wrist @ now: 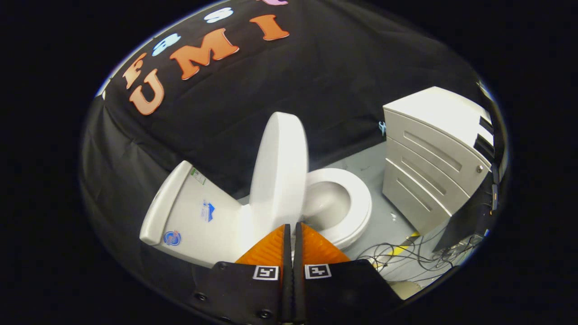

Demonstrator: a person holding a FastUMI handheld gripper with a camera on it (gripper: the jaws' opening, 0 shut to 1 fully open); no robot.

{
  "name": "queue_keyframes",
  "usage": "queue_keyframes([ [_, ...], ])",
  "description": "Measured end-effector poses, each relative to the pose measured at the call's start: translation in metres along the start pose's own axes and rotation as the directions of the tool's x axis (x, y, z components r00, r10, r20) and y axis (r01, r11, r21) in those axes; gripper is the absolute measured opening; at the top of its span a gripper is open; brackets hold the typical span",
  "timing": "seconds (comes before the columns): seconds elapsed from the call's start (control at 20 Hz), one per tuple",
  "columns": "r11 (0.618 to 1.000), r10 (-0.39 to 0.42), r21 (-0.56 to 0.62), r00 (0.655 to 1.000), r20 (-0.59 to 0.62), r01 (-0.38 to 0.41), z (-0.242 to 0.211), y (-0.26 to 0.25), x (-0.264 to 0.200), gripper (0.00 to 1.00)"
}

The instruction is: Open the toilet lid.

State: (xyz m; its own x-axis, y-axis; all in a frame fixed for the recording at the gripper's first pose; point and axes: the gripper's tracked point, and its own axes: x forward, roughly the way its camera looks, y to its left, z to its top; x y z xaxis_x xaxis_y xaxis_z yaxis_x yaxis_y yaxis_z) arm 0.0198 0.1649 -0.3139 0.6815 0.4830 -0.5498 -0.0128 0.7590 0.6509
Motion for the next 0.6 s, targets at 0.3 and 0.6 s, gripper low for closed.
queue_keyframes([
  [0.3, 0.994, -0.024, -0.105, 1.000, 0.012, 0.026, -0.007, -0.004, -0.013, 0.07],
  [0.6, 0.968, -0.019, 0.252, 0.992, 0.125, -0.014, 0.005, -0.132, -0.064, 0.07],
])
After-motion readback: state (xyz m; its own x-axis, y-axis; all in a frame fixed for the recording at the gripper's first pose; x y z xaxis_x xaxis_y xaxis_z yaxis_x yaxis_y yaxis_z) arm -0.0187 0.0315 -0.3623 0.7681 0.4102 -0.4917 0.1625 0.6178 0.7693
